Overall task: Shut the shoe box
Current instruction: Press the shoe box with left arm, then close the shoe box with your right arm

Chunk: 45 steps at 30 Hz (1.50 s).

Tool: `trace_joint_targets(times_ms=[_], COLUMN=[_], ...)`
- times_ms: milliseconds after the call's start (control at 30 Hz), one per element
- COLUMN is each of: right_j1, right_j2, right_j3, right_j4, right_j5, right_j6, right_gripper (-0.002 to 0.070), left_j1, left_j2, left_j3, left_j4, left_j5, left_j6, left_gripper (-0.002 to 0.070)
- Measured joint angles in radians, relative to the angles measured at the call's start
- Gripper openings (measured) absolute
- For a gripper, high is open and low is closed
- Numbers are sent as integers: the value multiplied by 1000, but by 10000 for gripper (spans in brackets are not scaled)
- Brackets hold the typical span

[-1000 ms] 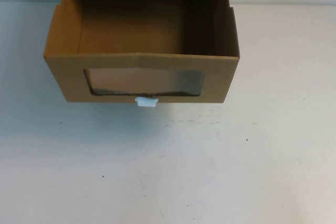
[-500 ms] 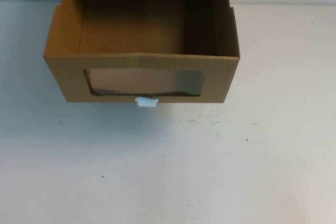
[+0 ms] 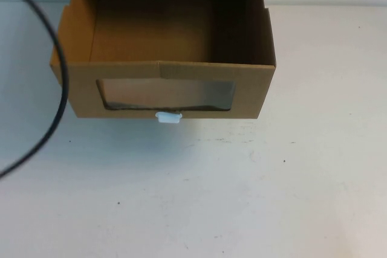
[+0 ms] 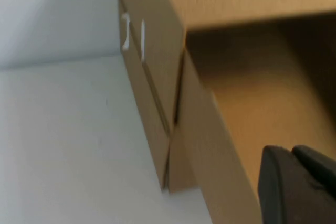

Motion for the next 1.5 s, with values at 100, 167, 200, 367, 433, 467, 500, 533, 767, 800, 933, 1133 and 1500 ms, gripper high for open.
trace_joint_targets(times_ms=[100, 167, 200, 367, 433, 467, 500, 533, 767, 800, 933, 1133, 1500], right_j1=[0, 0, 0, 0, 0, 0, 0, 0, 0, 0, 0, 0, 0], right_j2=[0, 0, 0, 0, 0, 0, 0, 0, 0, 0, 0, 0, 82], right_j3=[0, 0, 0, 0, 0, 0, 0, 0, 0, 0, 0, 0, -207], right_j4=[0, 0, 0, 0, 0, 0, 0, 0, 0, 0, 39, 350, 626], right_j5=[0, 0, 0, 0, 0, 0, 0, 0, 0, 0, -31, -194, 52], right_j6=[0, 0, 0, 0, 0, 0, 0, 0, 0, 0, 0, 0, 0], right_gripper=[-11, -11, -11, -11, -11, -11, -11, -11, -11, -11, -11, -11, -11], left_j1=[0, 0, 0, -28, -55, -71, -85, -94, -103, -103, -103, -103, -103], left_j2=[195, 316, 362, 611, 686, 722, 759, 781, 867, 874, 892, 906, 907], left_j3=[-205, -331, -379, -616, -691, -724, -753, -774, -836, -836, -836, -846, -846], left_j4=[-37, -64, -76, -123, -119, -114, -112, -112, -112, -112, -120, -128, -128], left_j5=[33, 68, 85, 160, 171, 178, 182, 184, 161, 155, 142, 128, 124], left_j6=[69, 93, 103, 161, 170, 172, 173, 173, 173, 173, 173, 171, 167], left_gripper=[-2, -2, -2, -2, -2, -2, -2, -2, -2, -2, -2, -2, -2])
